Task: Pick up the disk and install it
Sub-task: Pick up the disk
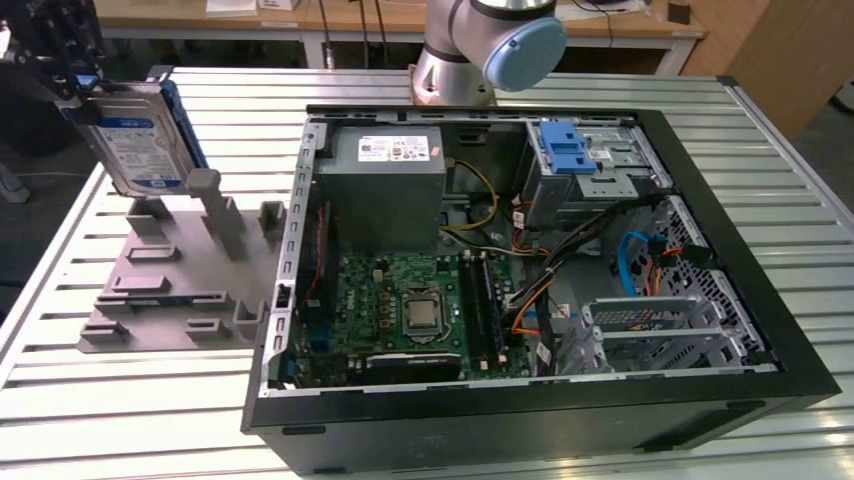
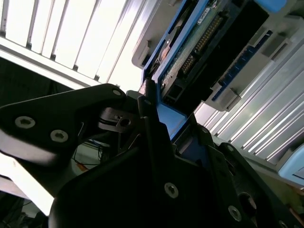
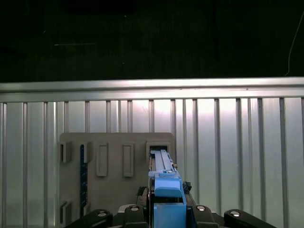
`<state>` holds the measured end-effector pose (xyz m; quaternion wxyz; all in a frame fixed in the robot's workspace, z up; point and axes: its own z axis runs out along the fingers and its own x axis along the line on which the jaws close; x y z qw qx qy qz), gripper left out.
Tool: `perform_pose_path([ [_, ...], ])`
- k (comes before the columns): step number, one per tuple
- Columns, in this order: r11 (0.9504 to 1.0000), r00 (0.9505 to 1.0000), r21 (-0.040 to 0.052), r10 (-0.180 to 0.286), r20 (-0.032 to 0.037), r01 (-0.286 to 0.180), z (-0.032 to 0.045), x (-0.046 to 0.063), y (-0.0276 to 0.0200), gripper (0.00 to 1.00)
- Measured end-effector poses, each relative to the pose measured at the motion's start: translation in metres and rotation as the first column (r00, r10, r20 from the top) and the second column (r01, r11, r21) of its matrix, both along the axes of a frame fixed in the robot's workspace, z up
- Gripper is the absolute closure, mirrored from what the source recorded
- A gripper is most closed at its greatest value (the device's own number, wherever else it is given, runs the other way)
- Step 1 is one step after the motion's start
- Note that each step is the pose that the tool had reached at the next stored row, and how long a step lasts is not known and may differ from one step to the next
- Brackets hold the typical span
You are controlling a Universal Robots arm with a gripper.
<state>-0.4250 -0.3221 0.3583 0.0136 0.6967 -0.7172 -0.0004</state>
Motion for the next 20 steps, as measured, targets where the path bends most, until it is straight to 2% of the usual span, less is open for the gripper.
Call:
perform_pose_path([
  [6,1.0000,1.0000,0.0001,0.000,0.0001,0.000,0.0112,0.000,0.0000,0.64],
  [19,1.0000,1.0000,0.0001,0.000,0.0000,0.000,0.0440,0.000,0.0000,0.64],
  [20,1.0000,1.0000,0.0001,0.000,0.0000,0.000,0.0583,0.000,0.0000,0.64],
])
